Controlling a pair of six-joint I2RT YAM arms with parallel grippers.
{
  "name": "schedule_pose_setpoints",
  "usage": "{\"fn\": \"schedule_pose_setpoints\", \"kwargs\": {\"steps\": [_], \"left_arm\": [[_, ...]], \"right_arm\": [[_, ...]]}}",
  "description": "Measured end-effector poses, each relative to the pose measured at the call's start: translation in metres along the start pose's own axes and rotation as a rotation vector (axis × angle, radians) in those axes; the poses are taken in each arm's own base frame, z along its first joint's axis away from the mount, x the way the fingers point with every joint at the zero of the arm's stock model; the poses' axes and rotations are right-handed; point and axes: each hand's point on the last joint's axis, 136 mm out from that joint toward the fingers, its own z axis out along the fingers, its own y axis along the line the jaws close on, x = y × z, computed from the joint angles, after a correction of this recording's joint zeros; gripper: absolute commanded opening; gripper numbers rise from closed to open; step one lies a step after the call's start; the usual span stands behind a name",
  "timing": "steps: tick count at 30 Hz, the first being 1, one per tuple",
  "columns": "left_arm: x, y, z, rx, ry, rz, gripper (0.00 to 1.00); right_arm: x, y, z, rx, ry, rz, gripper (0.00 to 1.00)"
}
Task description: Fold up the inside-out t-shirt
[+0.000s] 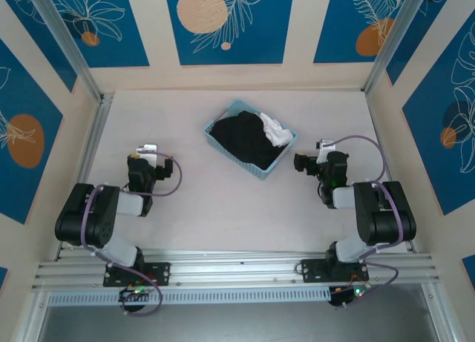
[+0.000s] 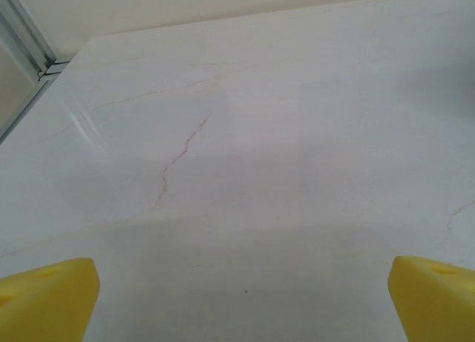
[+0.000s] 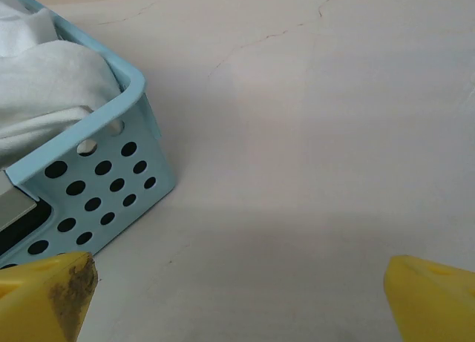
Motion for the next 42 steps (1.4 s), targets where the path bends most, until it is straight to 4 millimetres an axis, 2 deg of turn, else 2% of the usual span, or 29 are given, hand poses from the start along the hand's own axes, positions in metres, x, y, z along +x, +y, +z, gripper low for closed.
{"fn": "schedule_pose_setpoints", "kwargs": {"steps": [30, 32, 35, 37, 39, 41, 42], "left_arm": [[0.0, 0.004, -0.001, -0.021, 0.007, -0.02, 1.0], [-0.005, 0.006, -0.005, -0.027, 0.002, -0.023, 1.0], [-0.023, 0.016, -0.018, -0.065, -0.015, -0.043, 1.0], [-0.046, 0.026, -0.027, -0.108, -0.035, -0.103, 1.0], [-0.073, 0.03, -0.033, -0.106, -0.069, -0.183, 1.0], [-0.098, 0.024, -0.037, -0.046, -0.103, -0.268, 1.0], [-0.108, 0.017, -0.037, 0.005, -0.115, -0.316, 1.0]], "right_arm": [[-0.002, 0.001, -0.003, 0.012, 0.007, -0.004, 0.99], [-0.012, 0.001, -0.01, 0.03, 0.002, -0.004, 0.99], [-0.053, -0.004, -0.03, 0.07, -0.069, 0.062, 0.99], [-0.091, -0.018, -0.052, 0.11, -0.132, 0.177, 1.0], [-0.123, -0.029, -0.071, 0.12, -0.182, 0.274, 0.96], [-0.144, -0.026, -0.082, 0.087, -0.208, 0.321, 0.94], [-0.152, -0.013, -0.083, 0.043, -0.203, 0.326, 0.94]]}}
